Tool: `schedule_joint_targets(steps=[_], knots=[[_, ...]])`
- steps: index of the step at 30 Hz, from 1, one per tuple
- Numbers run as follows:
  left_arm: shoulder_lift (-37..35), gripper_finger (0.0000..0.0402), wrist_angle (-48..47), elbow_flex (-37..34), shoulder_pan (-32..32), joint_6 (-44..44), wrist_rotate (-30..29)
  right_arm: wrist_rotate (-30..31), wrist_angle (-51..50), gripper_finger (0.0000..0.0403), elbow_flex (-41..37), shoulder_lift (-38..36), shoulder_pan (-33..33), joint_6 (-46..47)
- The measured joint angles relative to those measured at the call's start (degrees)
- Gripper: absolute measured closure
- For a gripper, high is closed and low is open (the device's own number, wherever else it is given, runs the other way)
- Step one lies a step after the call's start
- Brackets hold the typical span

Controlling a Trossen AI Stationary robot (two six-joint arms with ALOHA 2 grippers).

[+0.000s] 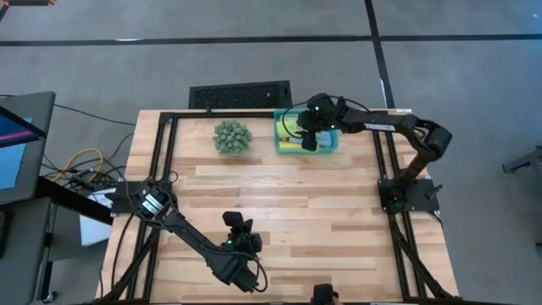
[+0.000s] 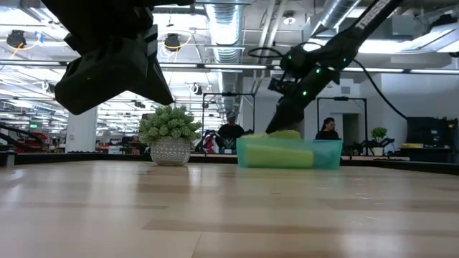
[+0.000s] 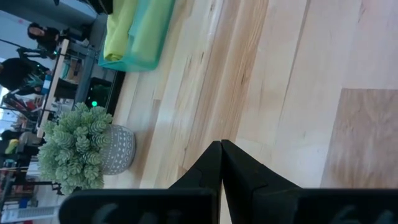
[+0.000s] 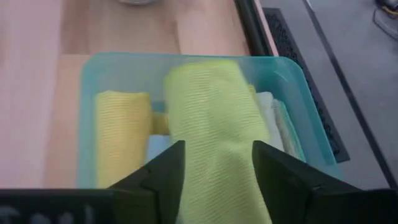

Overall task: Roll microfiber towels into tight, uniform cylinder then place into a basket
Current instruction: Put the green microfiber cloth into the green organizer bin

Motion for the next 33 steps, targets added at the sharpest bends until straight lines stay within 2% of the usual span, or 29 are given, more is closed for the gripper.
schedule_joint_targets(steps=[4, 7, 10, 15, 17, 21, 25, 33], knots=[[0.0, 0.0401, 0.1, 0.0, 0.0, 0.0, 0.0, -0.3, -1.4, 0.0171, 0.0, -2.3, 0.6, 0.4], [0.0, 0.0401, 0.2, 0.0, 0.0, 0.0, 0.1, -0.7, -0.5, 0.019, 0.0, -2.5, 0.9, 1.5], [0.0, 0.0401, 0.2, 0.0, 0.0, 0.0, 0.1, -0.9, 2.6, 0.0246, 0.1, -0.5, 0.3, 3.1], [0.0, 0.0401, 0.8, 0.0, 0.0, -0.1, 0.2, -1.3, 7.3, 0.0374, 0.1, 5.5, -2.5, 6.5], [0.0, 0.0401, 1.2, 0.0, 0.0, -0.1, 0.3, -1.6, 8.2, 0.039, 0.1, 8.2, -3.5, 7.1], [0.0, 0.0401, 2.0, 0.0, 0.0, 0.7, 0.3, -2.3, 8.9, 0.0359, 0.1, 11.1, -3.8, 8.4], [0.0, 0.0401, 5.0, 0.0, 0.2, 3.9, 0.3, -2.1, 8.8, 0.032, 0.1, 10.6, -3.5, 9.6], [0.0, 0.0401, 7.3, 0.0, 0.4, 6.4, 0.3, -2.1, 2.2, 0.0198, 0.0, 0.3, -3.3, 9.4]])
